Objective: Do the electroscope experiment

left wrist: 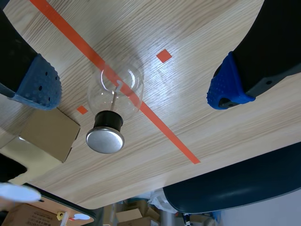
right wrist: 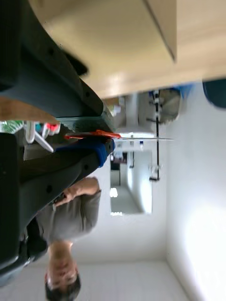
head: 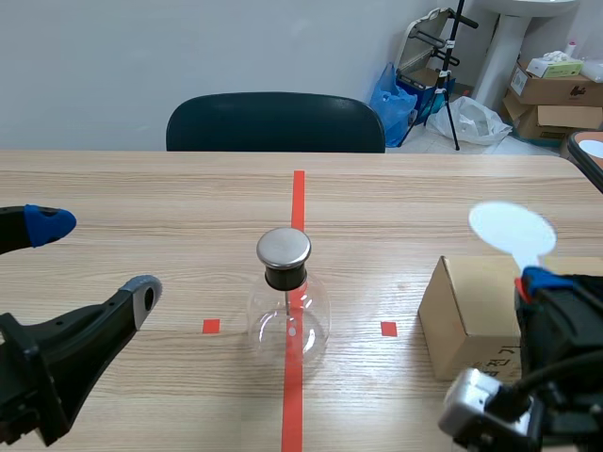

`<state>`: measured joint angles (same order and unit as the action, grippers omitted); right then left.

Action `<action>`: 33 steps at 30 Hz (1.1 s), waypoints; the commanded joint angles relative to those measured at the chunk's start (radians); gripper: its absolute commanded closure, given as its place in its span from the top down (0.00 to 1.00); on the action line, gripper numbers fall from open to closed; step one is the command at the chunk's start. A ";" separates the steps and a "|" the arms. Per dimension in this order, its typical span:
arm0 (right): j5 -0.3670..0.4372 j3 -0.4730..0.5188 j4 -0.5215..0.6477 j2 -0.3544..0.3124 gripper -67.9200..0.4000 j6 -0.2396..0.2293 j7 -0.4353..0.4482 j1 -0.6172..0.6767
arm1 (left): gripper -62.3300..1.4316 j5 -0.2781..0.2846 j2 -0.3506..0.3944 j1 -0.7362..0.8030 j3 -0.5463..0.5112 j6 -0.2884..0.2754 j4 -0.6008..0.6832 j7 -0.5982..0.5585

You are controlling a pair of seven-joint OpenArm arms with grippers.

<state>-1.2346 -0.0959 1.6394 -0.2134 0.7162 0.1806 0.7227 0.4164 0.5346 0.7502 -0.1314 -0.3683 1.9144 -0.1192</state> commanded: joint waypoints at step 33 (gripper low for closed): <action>-0.226 -0.408 -0.071 -0.014 0.02 -0.096 -0.441 -0.271 | 0.07 0.010 0.228 -0.336 0.283 -0.224 -0.359 -0.090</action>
<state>-1.4593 -0.5049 1.5600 -0.2138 0.6147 -0.2516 0.4671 0.4175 0.7670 0.4412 0.1379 -0.5877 1.5532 -0.1982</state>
